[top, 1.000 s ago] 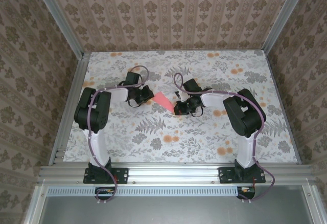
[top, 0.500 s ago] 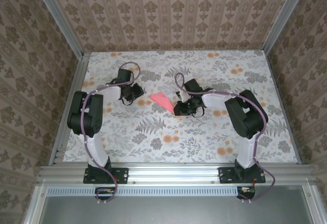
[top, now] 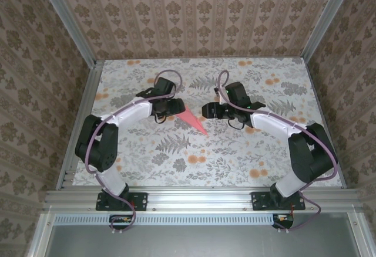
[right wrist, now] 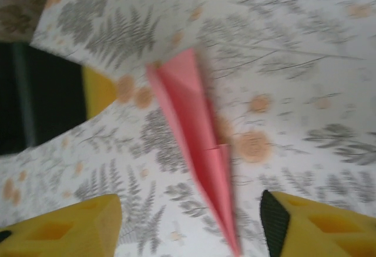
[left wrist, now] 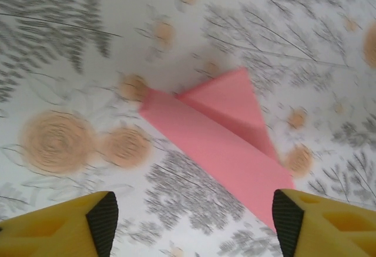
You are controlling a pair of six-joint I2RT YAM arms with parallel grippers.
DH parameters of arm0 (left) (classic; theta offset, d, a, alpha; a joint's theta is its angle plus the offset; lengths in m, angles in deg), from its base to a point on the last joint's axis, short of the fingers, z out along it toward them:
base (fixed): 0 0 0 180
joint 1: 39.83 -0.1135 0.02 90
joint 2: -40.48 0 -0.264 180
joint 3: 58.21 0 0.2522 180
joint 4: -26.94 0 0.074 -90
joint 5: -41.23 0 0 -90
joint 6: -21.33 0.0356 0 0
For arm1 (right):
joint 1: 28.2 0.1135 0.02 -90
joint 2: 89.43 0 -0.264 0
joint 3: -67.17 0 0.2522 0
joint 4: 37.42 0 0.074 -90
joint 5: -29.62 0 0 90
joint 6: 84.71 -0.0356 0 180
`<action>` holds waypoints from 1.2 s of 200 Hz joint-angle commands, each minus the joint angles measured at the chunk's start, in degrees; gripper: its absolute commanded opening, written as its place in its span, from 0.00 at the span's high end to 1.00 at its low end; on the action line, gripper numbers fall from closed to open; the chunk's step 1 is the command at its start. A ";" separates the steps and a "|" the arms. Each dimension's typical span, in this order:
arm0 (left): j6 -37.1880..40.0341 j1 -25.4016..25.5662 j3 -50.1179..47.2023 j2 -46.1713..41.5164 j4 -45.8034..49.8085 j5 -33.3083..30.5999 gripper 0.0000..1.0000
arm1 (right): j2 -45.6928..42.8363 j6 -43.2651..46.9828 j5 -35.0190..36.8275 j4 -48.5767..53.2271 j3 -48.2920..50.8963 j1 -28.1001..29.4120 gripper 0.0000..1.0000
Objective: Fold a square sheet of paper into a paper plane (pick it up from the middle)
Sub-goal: Turn over a paper plane at the center of the table.
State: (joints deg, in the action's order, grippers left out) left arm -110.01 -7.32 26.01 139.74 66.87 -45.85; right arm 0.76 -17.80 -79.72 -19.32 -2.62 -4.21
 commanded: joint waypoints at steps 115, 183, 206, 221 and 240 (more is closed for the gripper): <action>-6.30 8.00 17.04 15.05 17.34 -7.04 0.37 | -5.03 -1.37 9.66 -5.77 7.85 -5.59 0.22; -12.24 8.00 8.24 8.86 10.35 -7.48 0.60 | -3.65 -2.36 8.65 -5.48 7.27 -5.76 0.22; -12.80 7.79 6.95 8.58 8.06 -7.30 0.69 | -3.29 -2.71 8.18 -5.66 7.19 -5.73 0.22; -12.91 7.66 6.46 8.67 6.79 -7.17 0.76 | -3.18 -2.83 8.08 -5.74 7.16 -5.75 0.22; -12.58 7.39 6.27 8.82 5.90 -7.20 0.88 | -3.27 -3.17 8.08 -5.96 7.34 -5.77 0.22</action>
State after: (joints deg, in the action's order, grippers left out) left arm -121.85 0.28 33.05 149.91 74.94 -52.13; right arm -2.61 -19.65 -71.26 -23.91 4.40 -9.63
